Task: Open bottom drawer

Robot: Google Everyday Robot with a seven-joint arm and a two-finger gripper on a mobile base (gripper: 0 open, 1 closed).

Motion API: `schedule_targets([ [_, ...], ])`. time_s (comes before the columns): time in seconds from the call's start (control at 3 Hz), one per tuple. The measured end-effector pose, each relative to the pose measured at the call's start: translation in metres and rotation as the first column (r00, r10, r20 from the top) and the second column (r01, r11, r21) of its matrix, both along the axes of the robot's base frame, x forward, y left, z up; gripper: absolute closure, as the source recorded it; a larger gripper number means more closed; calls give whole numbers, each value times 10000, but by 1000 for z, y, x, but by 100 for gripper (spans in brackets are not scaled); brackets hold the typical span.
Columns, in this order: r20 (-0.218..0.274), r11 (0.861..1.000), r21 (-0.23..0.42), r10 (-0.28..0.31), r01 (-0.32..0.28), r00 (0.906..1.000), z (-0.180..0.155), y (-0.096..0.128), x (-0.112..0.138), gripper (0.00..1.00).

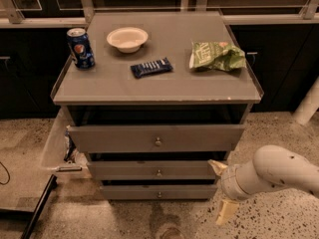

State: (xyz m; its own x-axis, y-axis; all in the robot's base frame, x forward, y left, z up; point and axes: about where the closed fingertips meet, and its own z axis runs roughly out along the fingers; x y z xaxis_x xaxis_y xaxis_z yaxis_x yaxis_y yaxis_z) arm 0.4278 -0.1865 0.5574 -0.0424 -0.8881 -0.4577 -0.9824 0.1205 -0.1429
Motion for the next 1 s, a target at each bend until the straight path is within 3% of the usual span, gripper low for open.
schedule_targets([
  [0.33, -194, 9998, 180, -126, 130, 9997, -19, -2, 2, 0],
  [0.67, -182, 9993, 353, -127, 134, 9998, -70, -9, 11, 0],
  [1.0, 133, 9988, 472, 101, -108, 9999, -111, -12, 19, 0],
])
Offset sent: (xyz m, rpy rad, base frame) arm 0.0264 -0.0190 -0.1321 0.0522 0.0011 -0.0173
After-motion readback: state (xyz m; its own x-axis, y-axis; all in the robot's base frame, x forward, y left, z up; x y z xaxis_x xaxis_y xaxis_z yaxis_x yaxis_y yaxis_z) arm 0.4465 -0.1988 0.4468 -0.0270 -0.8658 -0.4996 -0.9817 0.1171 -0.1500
